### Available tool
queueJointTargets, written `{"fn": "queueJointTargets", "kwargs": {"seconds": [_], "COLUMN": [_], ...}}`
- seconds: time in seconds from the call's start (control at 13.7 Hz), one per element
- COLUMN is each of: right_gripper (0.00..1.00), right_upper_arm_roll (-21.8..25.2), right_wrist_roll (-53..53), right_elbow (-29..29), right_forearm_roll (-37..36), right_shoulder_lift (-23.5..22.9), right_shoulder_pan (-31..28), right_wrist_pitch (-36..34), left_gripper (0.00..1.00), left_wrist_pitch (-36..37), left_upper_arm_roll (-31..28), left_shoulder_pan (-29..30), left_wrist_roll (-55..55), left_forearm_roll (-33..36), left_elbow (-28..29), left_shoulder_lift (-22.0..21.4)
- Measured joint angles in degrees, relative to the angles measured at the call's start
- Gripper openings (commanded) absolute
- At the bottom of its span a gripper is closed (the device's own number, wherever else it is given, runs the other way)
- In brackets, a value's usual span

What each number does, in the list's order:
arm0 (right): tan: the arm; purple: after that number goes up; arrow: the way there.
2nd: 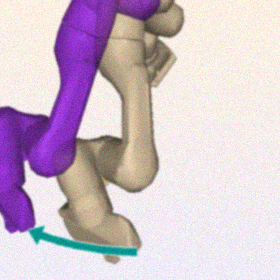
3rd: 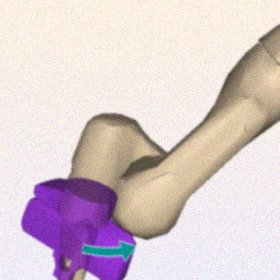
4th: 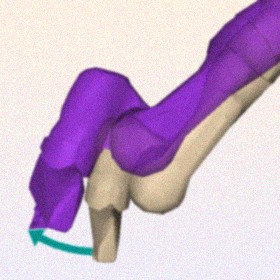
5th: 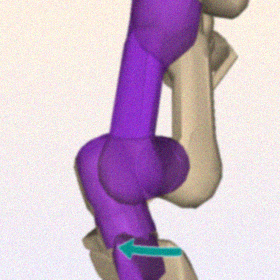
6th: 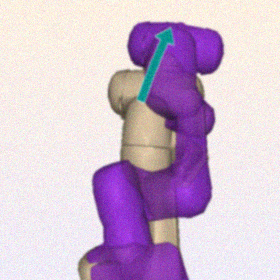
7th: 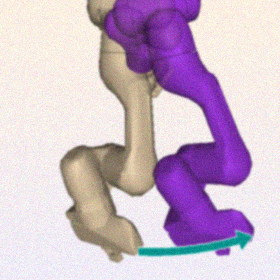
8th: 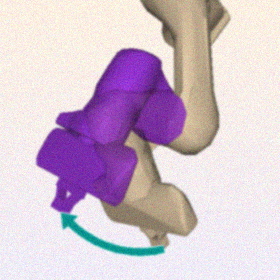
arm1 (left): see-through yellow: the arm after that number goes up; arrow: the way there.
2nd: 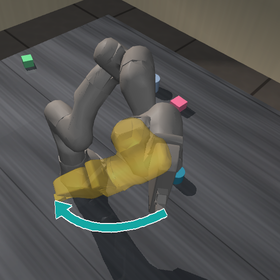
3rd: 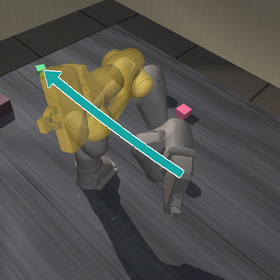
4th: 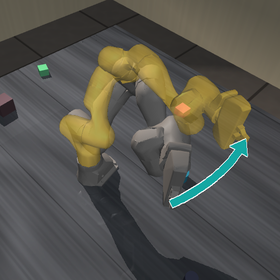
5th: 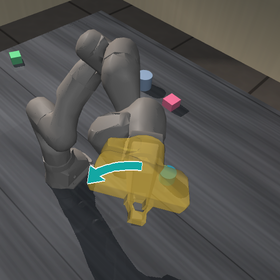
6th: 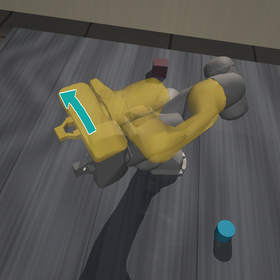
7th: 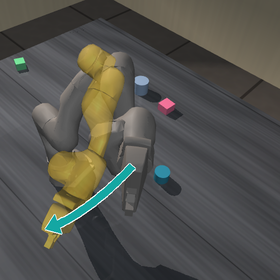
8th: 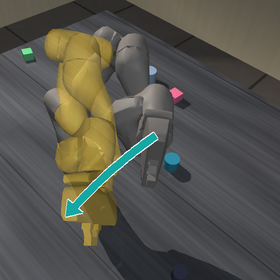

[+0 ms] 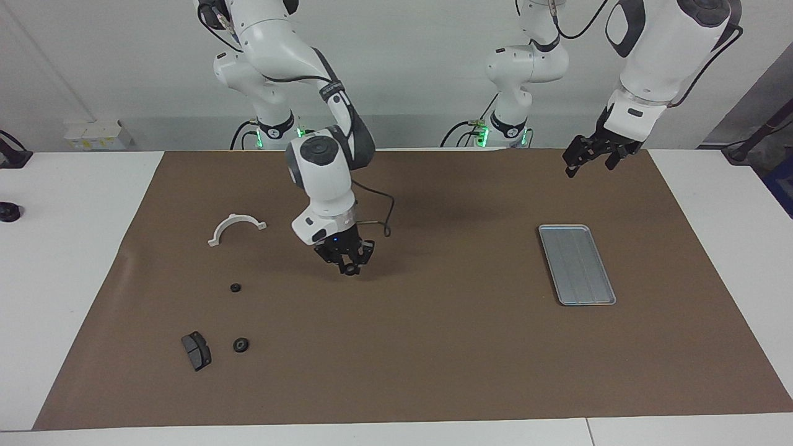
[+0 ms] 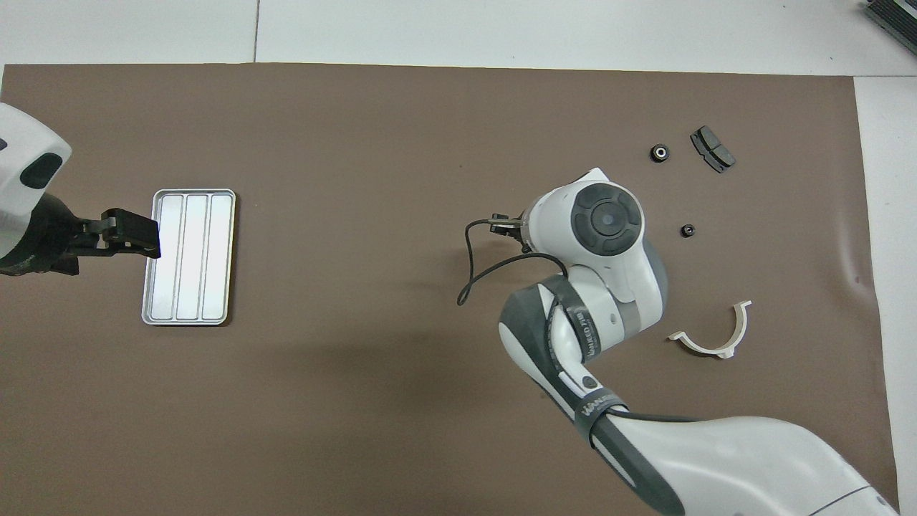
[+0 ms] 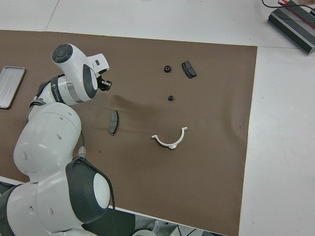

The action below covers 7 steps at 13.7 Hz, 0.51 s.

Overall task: Pick bearing gear from pile to tray
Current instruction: 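Carry the bearing to the table middle and release it with the right gripper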

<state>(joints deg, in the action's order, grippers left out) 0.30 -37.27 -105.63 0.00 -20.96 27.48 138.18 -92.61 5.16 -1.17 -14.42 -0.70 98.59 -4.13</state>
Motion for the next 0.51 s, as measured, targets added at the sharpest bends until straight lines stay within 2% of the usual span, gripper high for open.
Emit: {"fn": "queueJointTargets", "kwargs": {"seconds": [0.29, 0.51], "right_gripper": [0.00, 0.00], "right_upper_arm_roll": [0.0, 0.1], "right_wrist_roll": [-11.6, -15.1], "right_elbow": [7.8, 12.3], "right_forearm_roll": [-0.5, -0.5], "right_shoulder_lift": [-7.0, -11.4], "right_shoulder_pan": [8.5, 12.8], "right_wrist_pitch": [0.1, 0.1], "left_gripper": [1.00, 1.00], "left_wrist_pitch": [0.0, 0.1], "left_upper_arm_roll": [0.0, 0.0], "left_shoulder_pan": [0.0, 0.0], "left_wrist_roll": [0.0, 0.0], "left_forearm_roll": [0.0, 0.0], "left_elbow": [0.0, 0.0], "left_shoulder_lift": [0.0, 0.0]}}
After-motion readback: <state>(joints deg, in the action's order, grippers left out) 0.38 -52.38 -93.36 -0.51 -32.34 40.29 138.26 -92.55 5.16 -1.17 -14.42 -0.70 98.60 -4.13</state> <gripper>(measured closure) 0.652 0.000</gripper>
